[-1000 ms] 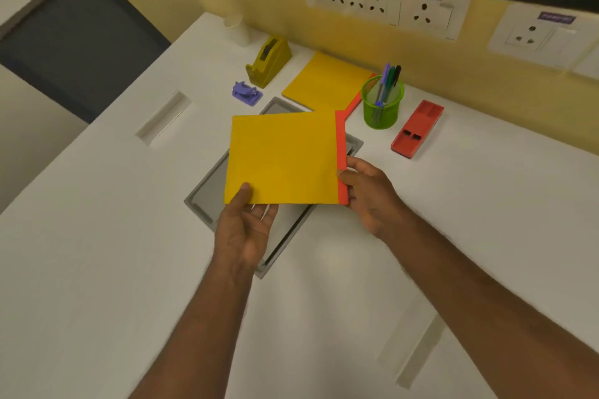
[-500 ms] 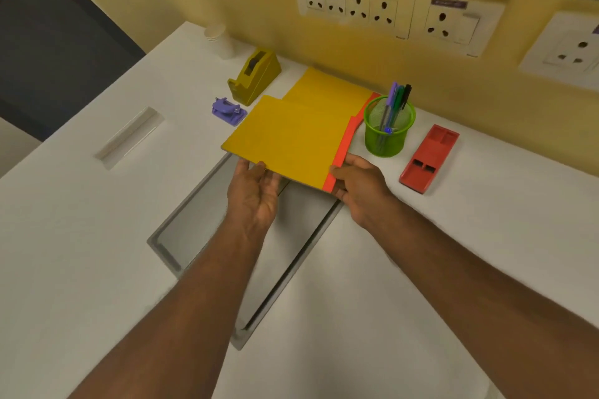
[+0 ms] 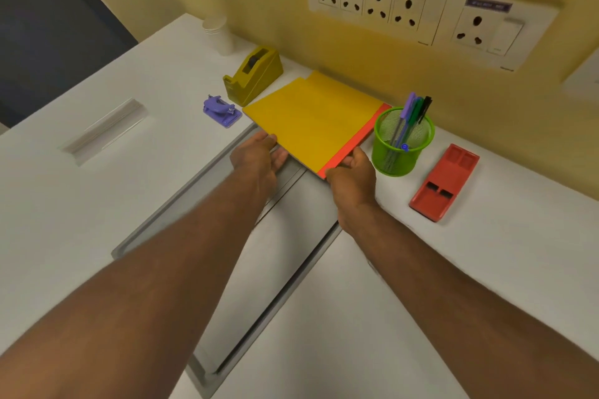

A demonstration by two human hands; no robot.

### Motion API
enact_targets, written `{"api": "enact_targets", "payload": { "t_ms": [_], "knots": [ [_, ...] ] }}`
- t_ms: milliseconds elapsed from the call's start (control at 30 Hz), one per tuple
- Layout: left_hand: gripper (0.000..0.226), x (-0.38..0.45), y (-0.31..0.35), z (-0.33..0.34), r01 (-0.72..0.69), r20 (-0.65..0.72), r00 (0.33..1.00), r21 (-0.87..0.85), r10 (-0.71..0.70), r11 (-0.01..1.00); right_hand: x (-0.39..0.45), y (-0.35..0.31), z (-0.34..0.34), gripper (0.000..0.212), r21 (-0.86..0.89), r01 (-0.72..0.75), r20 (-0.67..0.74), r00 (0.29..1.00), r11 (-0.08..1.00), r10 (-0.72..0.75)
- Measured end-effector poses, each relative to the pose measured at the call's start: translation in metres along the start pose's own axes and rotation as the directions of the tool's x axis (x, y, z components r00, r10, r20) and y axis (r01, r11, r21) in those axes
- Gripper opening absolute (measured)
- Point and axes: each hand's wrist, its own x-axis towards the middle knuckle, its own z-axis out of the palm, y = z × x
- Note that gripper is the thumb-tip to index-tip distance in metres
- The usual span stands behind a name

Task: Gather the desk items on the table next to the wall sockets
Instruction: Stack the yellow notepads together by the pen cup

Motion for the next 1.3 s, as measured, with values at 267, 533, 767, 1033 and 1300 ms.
{"api": "enact_targets", "payload": {
  "t_ms": [267, 533, 767, 1033, 1300],
  "knots": [
    [0.051, 0.012, -0.009, 0.022, 0.019, 0.049, 0.999, 0.037, -0.021, 0.999, 0.019, 0.002, -0.001, 0.044, -0.063, 0.155, -0.091, 0.983, 0.986, -0.161],
    [0.047, 0.013, -0.012, 0.026, 0.038, 0.089, 0.995, 0.070, -0.044, 0.997, 0.025, 0.004, 0.000, 0.054, -0.160, 0.167, -0.081, 0.980, 0.973, -0.181],
    [0.040, 0.015, -0.015, 0.026, 0.051, 0.143, 0.988, 0.063, -0.060, 0.997, 0.025, 0.011, -0.003, 0.051, -0.256, 0.190, -0.081, 0.973, 0.948, -0.216],
    [0.038, 0.016, -0.019, 0.026, 0.027, 0.140, 0.989, 0.109, -0.042, 0.994, 0.030, 0.021, -0.001, 0.048, -0.375, 0.229, -0.073, 0.959, 0.898, -0.275],
    [0.038, 0.014, -0.018, 0.027, 0.022, 0.170, 0.985, 0.111, -0.040, 0.994, 0.034, 0.022, 0.000, 0.055, -0.385, 0.211, -0.073, 0.963, 0.898, -0.258]
  ]
}}
